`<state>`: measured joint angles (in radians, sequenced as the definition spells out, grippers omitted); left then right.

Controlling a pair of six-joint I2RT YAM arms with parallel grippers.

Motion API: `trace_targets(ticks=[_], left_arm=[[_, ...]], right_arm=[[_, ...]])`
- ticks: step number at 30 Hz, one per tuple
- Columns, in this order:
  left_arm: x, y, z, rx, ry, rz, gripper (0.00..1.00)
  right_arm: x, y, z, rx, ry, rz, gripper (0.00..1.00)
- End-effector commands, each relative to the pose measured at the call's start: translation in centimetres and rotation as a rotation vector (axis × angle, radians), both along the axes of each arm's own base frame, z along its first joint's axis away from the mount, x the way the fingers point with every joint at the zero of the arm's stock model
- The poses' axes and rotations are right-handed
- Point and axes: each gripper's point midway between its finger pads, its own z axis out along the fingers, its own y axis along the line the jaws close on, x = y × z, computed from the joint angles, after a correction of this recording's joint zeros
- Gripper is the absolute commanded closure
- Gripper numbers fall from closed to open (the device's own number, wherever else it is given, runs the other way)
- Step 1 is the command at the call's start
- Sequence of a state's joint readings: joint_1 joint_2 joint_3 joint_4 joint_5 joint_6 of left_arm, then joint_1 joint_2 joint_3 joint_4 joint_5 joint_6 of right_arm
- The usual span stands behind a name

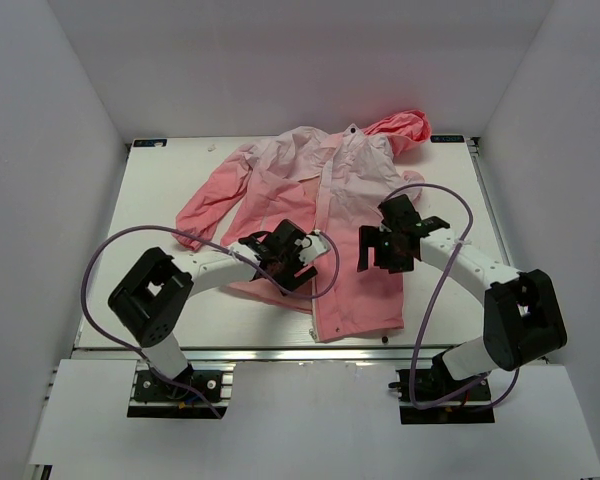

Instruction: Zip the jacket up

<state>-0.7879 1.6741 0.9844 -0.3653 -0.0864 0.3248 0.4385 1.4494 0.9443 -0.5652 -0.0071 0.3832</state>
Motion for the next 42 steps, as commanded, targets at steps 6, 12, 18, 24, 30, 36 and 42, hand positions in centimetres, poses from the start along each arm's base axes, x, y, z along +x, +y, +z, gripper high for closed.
trace_targets(ticks=[6, 12, 18, 24, 30, 36, 42], left_arm=[[3.4, -1.2, 2.5, -0.038, -0.116, 0.098, 0.69], [4.1, -0.3, 3.9, -0.051, -0.184, 0.165, 1.0], [3.4, 1.2, 7.4, -0.111, -0.209, 0.304, 1.0], [-0.9, 3.4, 10.8, -0.302, -0.115, 0.526, 1.0], [-5.7, 7.1, 9.1, -0.36, 0.0, 0.77, 1.0], [-10.5, 9.1, 5.2, -0.238, 0.206, 0.942, 1.0], [-15.3, 9.5, 2.8, -0.104, 0.369, 0.991, 0.77]], right_arm=[[0.9, 0.4, 0.4, 0.038, -0.032, 0.012, 0.11], [0.6, 0.3, -0.2, 0.037, -0.021, 0.014, 0.11], [1.0, 0.6, -0.1, 0.048, -0.023, 0.017, 0.11], [1.2, 0.7, -0.9, 0.042, -0.003, 0.015, 0.11], [1.7, 0.2, -1.8, 0.004, 0.03, -0.011, 0.11], [2.2, -0.1, -2.2, -0.01, 0.037, -0.039, 0.11], [3.1, 0.0, -1.9, -0.013, 0.021, -0.035, 0.11]])
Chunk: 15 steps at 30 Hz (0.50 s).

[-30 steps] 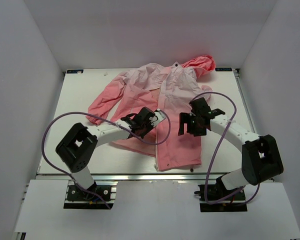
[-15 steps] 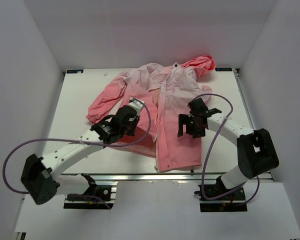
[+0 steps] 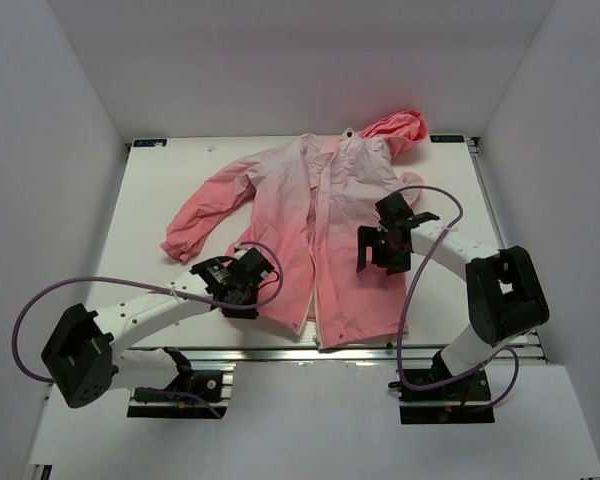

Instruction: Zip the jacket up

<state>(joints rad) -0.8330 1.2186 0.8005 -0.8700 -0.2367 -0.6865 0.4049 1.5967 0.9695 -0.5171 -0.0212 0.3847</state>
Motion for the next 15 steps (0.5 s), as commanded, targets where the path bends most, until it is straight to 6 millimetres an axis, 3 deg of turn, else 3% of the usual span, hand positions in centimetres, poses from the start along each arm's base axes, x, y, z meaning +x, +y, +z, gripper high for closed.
trace_targets(ticks=[1, 2, 3, 5, 7, 8, 11, 13, 15], left_arm=[[-3.5, 0.6, 0.0, 0.001, 0.136, 0.054, 0.56], [-3.5, 0.4, 0.4, -0.006, 0.135, 0.045, 0.19], [-3.4, 0.7, 1.1, -0.003, 0.119, 0.038, 0.04], [-2.3, -0.1, 3.2, -0.037, 0.06, 0.009, 0.02], [-0.9, -1.3, 5.4, -0.09, -0.012, -0.02, 0.02], [0.2, -2.5, 7.3, -0.133, -0.061, -0.052, 0.02], [3.3, -6.0, 9.7, -0.252, -0.194, -0.108, 0.02], [3.9, -7.8, 9.3, -0.3, -0.213, -0.167, 0.02], [5.0, -9.6, 6.8, -0.335, -0.215, -0.204, 0.02]], right_arm=[[1.9, 0.3, 1.6, 0.006, -0.065, 0.003, 0.11], [2.0, 0.3, 2.3, 0.006, -0.091, 0.027, 0.11], [1.9, 0.2, 2.7, 0.006, -0.098, 0.034, 0.11], [1.8, 0.0, 4.5, 0.018, -0.149, 0.048, 0.11], [0.7, -0.4, 5.0, 0.02, -0.155, 0.051, 0.11], [0.2, -0.6, 6.0, 0.033, -0.184, 0.048, 0.11], [-2.7, -1.6, 5.6, 0.036, -0.147, 0.018, 0.11], [-5.3, -2.1, 3.8, 0.027, -0.085, 0.015, 0.11], [-7.2, -1.9, 2.8, 0.062, -0.055, 0.024, 0.11]])
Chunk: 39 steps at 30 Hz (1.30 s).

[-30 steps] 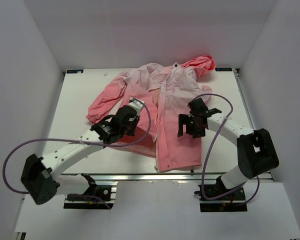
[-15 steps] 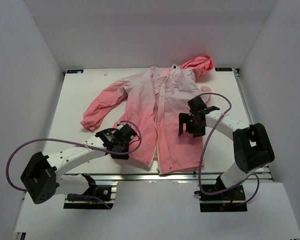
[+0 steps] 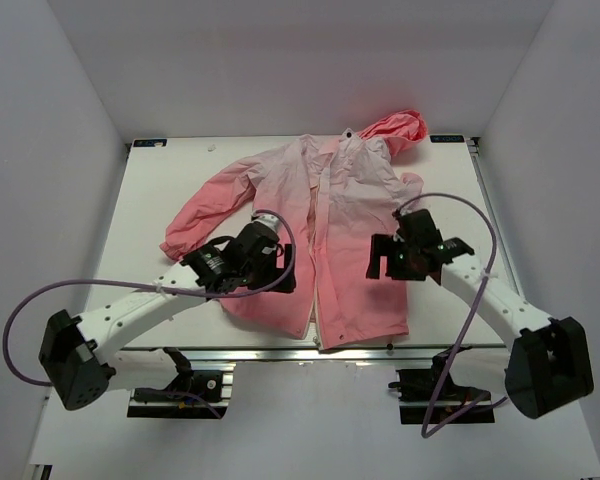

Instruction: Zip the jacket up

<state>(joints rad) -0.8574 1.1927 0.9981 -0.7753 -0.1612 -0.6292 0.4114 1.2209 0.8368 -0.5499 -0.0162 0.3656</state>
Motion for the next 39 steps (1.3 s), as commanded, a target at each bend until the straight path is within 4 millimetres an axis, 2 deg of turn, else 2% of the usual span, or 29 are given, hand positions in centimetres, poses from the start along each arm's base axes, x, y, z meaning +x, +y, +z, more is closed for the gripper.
trace_targets(ticks=[1, 2, 4, 7, 8, 9, 10, 12, 13, 14, 15, 16, 18, 19, 20, 21, 22, 23, 25, 27, 30, 32, 33, 34, 35, 36, 37, 38, 39], left_arm=[[1.5, -3.7, -2.2, -0.088, -0.027, -0.126, 0.02], [1.9, -4.3, -3.7, -0.066, 0.011, -0.128, 0.02], [2.5, -4.4, -5.1, -0.026, 0.037, -0.14, 0.02], [3.9, -3.5, -7.7, 0.018, 0.059, -0.105, 0.02], [4.1, -4.0, -8.1, -0.031, 0.078, -0.123, 0.02], [5.2, -2.8, -9.1, -0.042, 0.107, -0.079, 0.02], [5.1, -1.7, -10.5, -0.044, 0.144, -0.058, 0.02], [6.1, -0.6, -12.1, -0.099, 0.18, -0.021, 0.02], [6.1, 0.0, -13.0, -0.1, 0.193, -0.024, 0.02], [6.8, -0.1, -13.2, -0.114, 0.185, -0.022, 0.02], [7.7, 0.3, -13.6, -0.107, 0.173, -0.004, 0.02], [8.7, 0.3, -14.3, -0.096, 0.176, 0.003, 0.02], [10.7, 0.4, -14.7, -0.092, 0.156, 0.019, 0.02], [12.6, 0.1, -15.1, -0.087, 0.152, 0.023, 0.02], [13.5, 0.3, -15.2, -0.083, 0.16, 0.033, 0.02], [14.7, 0.7, -15.2, -0.095, 0.163, 0.042, 0.03], [16.3, 0.6, -15.0, -0.101, 0.151, 0.039, 0.04], [17.6, 1.4, -14.9, -0.114, 0.143, 0.062, 0.04], [19.2, 1.7, -13.9, -0.148, 0.121, 0.069, 0.04], [20.9, 1.8, -12.2, -0.169, 0.078, 0.073, 0.02], [21.4, 1.3, -9.3, -0.205, 0.02, 0.04, 0.02], [21.0, 1.3, -7.3, -0.225, 0.009, 0.054, 0.02], [20.5, 1.4, -6.9, -0.229, 0.012, 0.062, 0.02], [20.1, 1.6, -6.4, -0.236, 0.018, 0.079, 0.02], [19.7, 1.6, -5.9, -0.241, 0.009, 0.078, 0.02], [18.8, 2.0, -5.1, -0.248, -0.006, 0.087, 0.02], [18.5, 2.1, -4.6, -0.256, -0.016, 0.102, 0.02], [18.2, 2.3, -4.3, -0.253, -0.024, 0.111, 0.02], [17.7, 2.6, -3.3, -0.256, -0.043, 0.116, 0.02]], right_arm=[[-5.9, -1.1, -4.9, -0.02, 0.193, 0.006, 0.11], [-6.5, -1.2, -5.6, -0.02, 0.222, -0.004, 0.11], [-7.7, -1.7, -7.4, -0.038, 0.287, -0.032, 0.11], [-6.7, -1.4, -8.3, -0.036, 0.281, -0.059, 0.11], [-6.0, -1.4, -8.7, -0.057, 0.281, -0.077, 0.11], [-4.9, -1.2, -8.6, -0.054, 0.255, -0.087, 0.11], [-4.3, -1.1, -9.1, -0.066, 0.263, -0.101, 0.11], [-1.2, -0.9, -8.7, -0.075, 0.182, -0.137, 0.11], [-0.5, -0.9, -9.6, -0.09, 0.196, -0.143, 0.11], [0.4, -0.9, -9.7, -0.095, 0.192, -0.148, 0.11], [2.6, -0.3, -8.8, -0.087, 0.158, -0.153, 0.11], [3.4, -0.1, -9.7, -0.102, 0.171, -0.147, 0.11], [6.5, 0.7, -8.9, -0.094, 0.113, -0.137, 0.11], [7.6, 0.9, -9.6, -0.101, 0.108, -0.136, 0.11], [8.8, 0.6, -9.7, -0.122, 0.088, -0.148, 0.11], [11.1, 0.8, -8.8, -0.122, 0.042, -0.151, 0.11], [12.2, 0.6, -9.4, -0.135, 0.036, -0.153, 0.11], [13.4, 0.2, -9.4, -0.135, 0.024, -0.166, 0.11], [16.0, 0.5, -8.2, -0.117, -0.029, -0.141, 0.11], [16.8, 0.7, -7.1, -0.12, -0.062, -0.075, 0.11], [15.9, 1.3, -4.3, -0.121, -0.122, -0.004, 0.11], [13.4, 1.6, -2.5, -0.14, -0.16, 0.062, 0.11], [12.5, 1.9, -0.3, -0.13, -0.212, 0.082, 0.11], [11.5, 1.9, 0.1, -0.152, -0.226, 0.105, 0.11], [9.4, 3.1, -0.3, -0.164, -0.223, 0.156, 0.11], [8.2, 3.8, 0.9, -0.162, -0.252, 0.188, 0.11], [7.2, 4.2, 1.0, -0.181, -0.257, 0.206, 0.11], [5.2, 6.1, 0.8, -0.186, -0.257, 0.277, 0.11], [4.1, 6.9, 1.0, -0.188, -0.261, 0.306, 0.11]])
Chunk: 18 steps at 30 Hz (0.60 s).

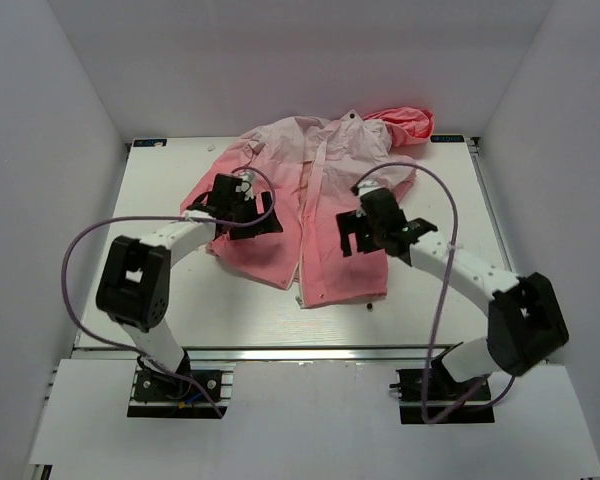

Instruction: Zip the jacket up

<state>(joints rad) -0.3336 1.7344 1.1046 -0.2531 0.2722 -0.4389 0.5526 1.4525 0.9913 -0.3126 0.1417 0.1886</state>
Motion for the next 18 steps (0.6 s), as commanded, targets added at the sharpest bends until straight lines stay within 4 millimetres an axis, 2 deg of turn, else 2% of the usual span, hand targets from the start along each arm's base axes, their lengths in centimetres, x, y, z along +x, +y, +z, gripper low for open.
trace_targets(ticks=[1, 2, 4, 7, 8, 10, 11, 13, 14, 16, 17, 18], left_arm=[[-1.3, 0.7, 4.0, -0.013, -0.064, 0.04, 0.02], [-1.6, 0.9, 4.4, -0.009, -0.068, 0.046, 0.02], [-2.4, 1.9, 5.4, 0.009, -0.083, 0.094, 0.02], [-3.7, 3.4, 6.1, 0.023, -0.094, 0.171, 0.02], [-4.1, 3.8, 6.2, 0.025, -0.095, 0.188, 0.02], [-5.2, 4.7, 6.3, 0.027, -0.093, 0.237, 0.02], [-5.6, 4.8, 6.3, 0.022, -0.094, 0.24, 0.02], [-6.7, 5.0, 6.3, 0.0, -0.1, 0.25, 0.02], [-7.0, 5.0, 6.3, -0.01, -0.102, 0.246, 0.02], [-7.6, 4.9, 6.4, -0.027, -0.1, 0.238, 0.02], [-8.0, 4.9, 6.5, -0.032, -0.104, 0.232, 0.02], [-8.3, 4.9, 6.4, -0.034, -0.1, 0.229, 0.02]], right_arm=[[-3.9, 2.1, -0.1, -0.094, -0.014, 0.121, 0.11], [-5.2, 3.3, -0.1, -0.105, -0.012, 0.15, 0.11], [-6.1, 3.5, 0.0, -0.152, -0.001, 0.15, 0.11], [-8.2, 5.8, 0.0, -0.124, 0.061, 0.161, 0.11], [-9.3, 7.1, 0.0, -0.082, 0.087, 0.139, 0.11], [-9.9, 8.5, -0.6, -0.065, 0.11, 0.107, 0.11], [-10.7, 9.5, -1.5, -0.053, 0.135, 0.077, 0.11], [-10.9, 10.5, -2.3, -0.044, 0.156, 0.029, 0.11], [-10.8, 10.8, -3.4, -0.059, 0.178, 0.008, 0.11], [-10.4, 11.8, -3.5, -0.047, 0.186, -0.035, 0.11], [-10.5, 11.5, -4.5, -0.084, 0.211, -0.055, 0.12], [-10.4, 11.7, -4.6, -0.087, 0.216, -0.079, 0.12]])
